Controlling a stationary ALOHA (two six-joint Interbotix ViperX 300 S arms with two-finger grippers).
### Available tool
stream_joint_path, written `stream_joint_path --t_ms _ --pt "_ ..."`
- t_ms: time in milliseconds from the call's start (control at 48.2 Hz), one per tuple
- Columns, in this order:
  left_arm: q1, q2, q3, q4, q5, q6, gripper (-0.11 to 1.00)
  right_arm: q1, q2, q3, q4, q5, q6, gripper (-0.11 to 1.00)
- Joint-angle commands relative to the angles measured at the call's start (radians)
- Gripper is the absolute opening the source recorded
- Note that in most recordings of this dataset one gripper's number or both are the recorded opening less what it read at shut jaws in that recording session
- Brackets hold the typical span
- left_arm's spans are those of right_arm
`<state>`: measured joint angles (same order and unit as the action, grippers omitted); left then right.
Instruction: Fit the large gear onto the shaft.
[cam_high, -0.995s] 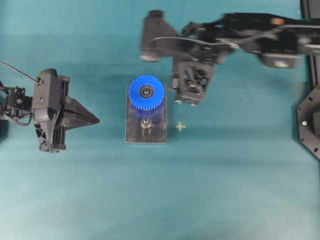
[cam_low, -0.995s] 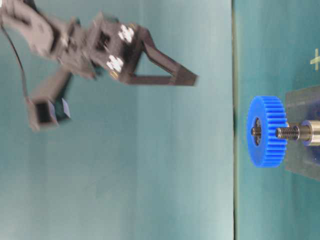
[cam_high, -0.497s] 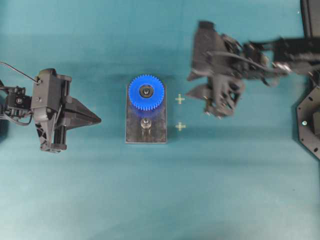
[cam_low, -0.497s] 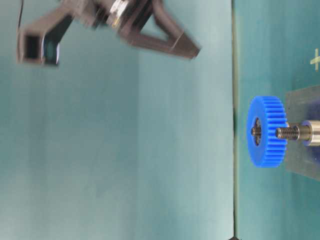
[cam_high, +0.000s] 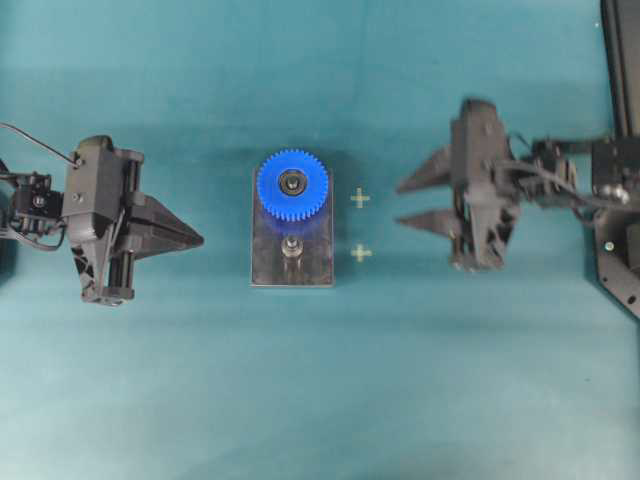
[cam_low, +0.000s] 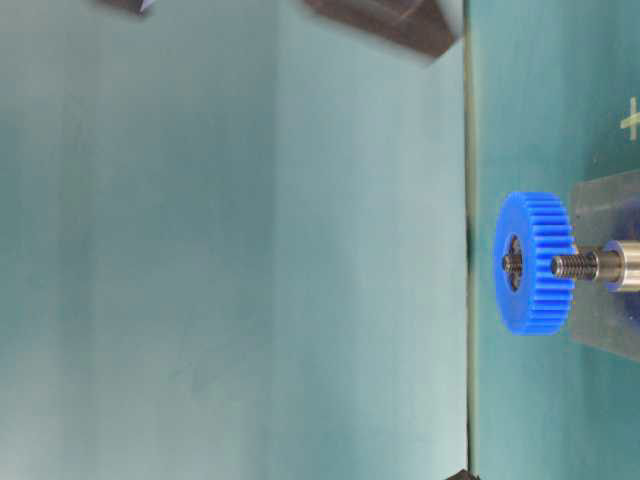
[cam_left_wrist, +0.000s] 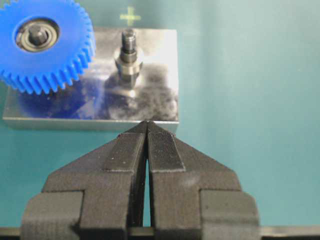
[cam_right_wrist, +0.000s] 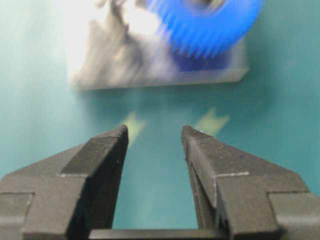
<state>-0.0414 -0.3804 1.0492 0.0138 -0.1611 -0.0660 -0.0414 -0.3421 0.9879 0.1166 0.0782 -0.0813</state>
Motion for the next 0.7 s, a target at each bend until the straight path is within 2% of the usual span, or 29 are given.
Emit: stream_joint_path --t_ms 0,187,497,684 --pt "0.000 -0.005 -0.020 0.003 -0.009 -0.003 0.00 0.017 0.012 0.002 0.002 -0.017 0.034 0.50" --pt "0.000 -0.003 -0.014 0.002 -0.009 -0.003 0.00 0.023 0.066 -0.006 0.003 -0.091 0.086 0.50" --pt "0.000 -0.018 -0.021 0.003 -0.015 0.026 0.00 0.034 0.084 0.002 -0.005 -0.273 0.084 0.50" --pt "0.000 -0.029 0.005 0.003 -0.064 0.044 0.00 0.034 0.078 0.018 -0.003 -0.328 0.087 0.50"
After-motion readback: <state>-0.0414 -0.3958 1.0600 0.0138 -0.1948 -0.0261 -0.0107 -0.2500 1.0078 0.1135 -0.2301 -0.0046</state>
